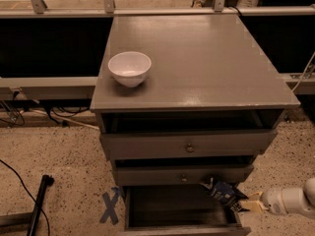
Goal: Place blue chip bag into bottom drawer
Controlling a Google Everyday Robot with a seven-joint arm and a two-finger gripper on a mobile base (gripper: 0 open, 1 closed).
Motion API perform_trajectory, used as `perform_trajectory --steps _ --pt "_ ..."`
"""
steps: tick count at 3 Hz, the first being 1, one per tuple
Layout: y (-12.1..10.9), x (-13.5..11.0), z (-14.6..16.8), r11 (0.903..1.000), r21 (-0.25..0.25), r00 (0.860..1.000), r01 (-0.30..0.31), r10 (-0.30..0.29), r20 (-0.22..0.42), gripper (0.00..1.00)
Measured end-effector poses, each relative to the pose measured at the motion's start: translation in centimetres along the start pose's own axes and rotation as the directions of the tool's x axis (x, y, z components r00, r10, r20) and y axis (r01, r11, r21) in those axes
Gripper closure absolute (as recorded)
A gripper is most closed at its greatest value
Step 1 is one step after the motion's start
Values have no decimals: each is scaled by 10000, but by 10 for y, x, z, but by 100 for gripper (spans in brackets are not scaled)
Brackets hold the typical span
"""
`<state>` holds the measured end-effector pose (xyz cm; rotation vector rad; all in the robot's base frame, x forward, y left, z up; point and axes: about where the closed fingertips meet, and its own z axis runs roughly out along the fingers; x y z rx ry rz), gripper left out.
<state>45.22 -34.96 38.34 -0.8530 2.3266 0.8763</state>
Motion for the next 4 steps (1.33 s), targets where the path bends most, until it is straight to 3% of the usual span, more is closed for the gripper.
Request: perform_trajectory --steps 1,2,4 --pt "-27 18 10 9993 189 9993 326 -322 -211 100" --pt "-39 35 34 9974 -1 9951 722 -720 -683 100" --pt "-39 42 78 9924 -602 9818 1069 -1149 -1510 100"
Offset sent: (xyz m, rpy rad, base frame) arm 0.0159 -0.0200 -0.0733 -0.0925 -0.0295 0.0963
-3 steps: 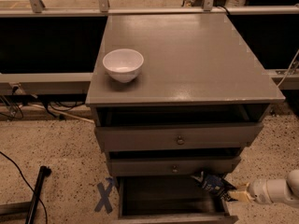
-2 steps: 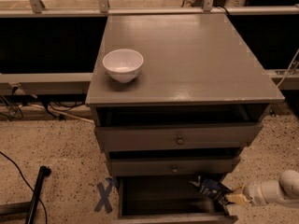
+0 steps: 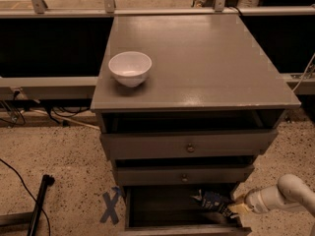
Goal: Place blue chip bag into bottom drawer
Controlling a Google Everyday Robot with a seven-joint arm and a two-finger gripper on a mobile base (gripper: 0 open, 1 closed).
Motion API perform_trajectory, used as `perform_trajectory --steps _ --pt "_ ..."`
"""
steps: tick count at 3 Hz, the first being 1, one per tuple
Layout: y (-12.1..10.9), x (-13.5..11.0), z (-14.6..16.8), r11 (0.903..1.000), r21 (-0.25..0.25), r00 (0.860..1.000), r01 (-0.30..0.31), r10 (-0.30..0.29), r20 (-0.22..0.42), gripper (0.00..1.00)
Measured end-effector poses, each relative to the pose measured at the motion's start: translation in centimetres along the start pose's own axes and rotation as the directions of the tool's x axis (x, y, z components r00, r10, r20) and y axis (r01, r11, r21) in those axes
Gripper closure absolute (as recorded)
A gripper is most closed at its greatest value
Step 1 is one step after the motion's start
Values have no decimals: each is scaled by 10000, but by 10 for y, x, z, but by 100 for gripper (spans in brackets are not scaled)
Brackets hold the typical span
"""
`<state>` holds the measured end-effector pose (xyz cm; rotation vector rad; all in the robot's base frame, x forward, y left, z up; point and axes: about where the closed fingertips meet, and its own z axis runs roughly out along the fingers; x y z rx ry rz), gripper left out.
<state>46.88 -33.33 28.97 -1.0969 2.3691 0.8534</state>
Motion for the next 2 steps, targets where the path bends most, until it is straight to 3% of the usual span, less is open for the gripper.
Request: perform_trajectory --steps 1,2 --pt "3 1 8 10000 -68 9999 72 -73 -106 100" --pt "5 1 11 9999 -135 9999 60 -61 -101 74"
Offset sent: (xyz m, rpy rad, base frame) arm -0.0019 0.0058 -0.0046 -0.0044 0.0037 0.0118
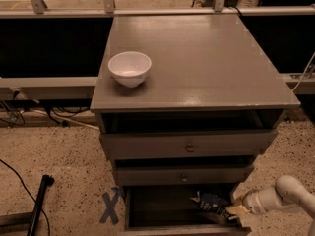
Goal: Place blue chip bag into bottom drawer
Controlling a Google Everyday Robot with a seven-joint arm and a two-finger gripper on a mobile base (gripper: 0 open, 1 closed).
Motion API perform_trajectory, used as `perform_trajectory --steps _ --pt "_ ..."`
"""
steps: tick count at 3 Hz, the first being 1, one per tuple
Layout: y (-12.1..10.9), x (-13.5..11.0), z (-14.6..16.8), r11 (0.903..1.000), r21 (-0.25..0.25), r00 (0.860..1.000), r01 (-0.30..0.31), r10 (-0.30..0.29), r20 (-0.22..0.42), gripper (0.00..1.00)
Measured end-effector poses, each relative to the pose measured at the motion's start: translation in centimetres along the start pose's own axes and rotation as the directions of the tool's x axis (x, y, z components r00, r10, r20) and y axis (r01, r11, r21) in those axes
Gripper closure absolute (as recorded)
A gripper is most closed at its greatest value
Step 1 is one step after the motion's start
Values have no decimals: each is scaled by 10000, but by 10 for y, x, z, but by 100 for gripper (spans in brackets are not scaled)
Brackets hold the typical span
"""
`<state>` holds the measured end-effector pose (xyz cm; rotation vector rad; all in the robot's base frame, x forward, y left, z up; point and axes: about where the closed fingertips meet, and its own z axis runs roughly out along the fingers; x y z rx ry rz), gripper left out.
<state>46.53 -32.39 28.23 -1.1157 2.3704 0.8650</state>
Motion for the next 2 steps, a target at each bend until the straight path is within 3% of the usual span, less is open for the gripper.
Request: perform_trajectory --steps 2 --pt "2 0 5 10000 -92 10000 -8 8 -1 27"
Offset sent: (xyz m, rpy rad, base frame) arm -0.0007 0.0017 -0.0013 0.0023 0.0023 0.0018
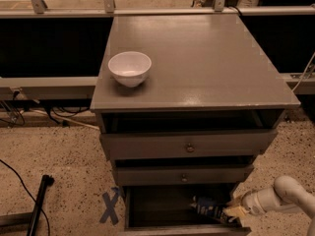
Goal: Place blue chip bag into bottom drawer
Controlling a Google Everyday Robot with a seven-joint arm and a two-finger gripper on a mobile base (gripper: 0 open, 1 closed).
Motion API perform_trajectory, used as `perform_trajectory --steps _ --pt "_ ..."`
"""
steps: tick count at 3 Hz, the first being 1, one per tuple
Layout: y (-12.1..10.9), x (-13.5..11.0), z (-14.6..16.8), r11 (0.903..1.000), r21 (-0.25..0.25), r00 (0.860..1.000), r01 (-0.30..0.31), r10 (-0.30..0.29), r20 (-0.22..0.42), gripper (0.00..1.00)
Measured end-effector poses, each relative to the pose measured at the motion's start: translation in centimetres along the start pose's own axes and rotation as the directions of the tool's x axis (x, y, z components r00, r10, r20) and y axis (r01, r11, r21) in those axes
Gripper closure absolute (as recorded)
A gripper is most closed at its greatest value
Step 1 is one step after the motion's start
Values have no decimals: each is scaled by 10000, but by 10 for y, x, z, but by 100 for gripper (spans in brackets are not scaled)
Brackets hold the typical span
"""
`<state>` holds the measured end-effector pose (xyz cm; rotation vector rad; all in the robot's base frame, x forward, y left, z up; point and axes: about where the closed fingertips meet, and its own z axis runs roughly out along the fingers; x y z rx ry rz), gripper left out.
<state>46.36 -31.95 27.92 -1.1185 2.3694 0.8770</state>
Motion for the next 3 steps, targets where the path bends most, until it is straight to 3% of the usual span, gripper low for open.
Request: perform_trajectory --steps 1,2,3 --pt "2 0 2 10000 -69 10000 22 -22 -7 4" --pt "25 7 -23 9986 268 9982 456 -466 378 0" --pt "67 2 -61 9806 1239 9784 1522 -1672 1214 0"
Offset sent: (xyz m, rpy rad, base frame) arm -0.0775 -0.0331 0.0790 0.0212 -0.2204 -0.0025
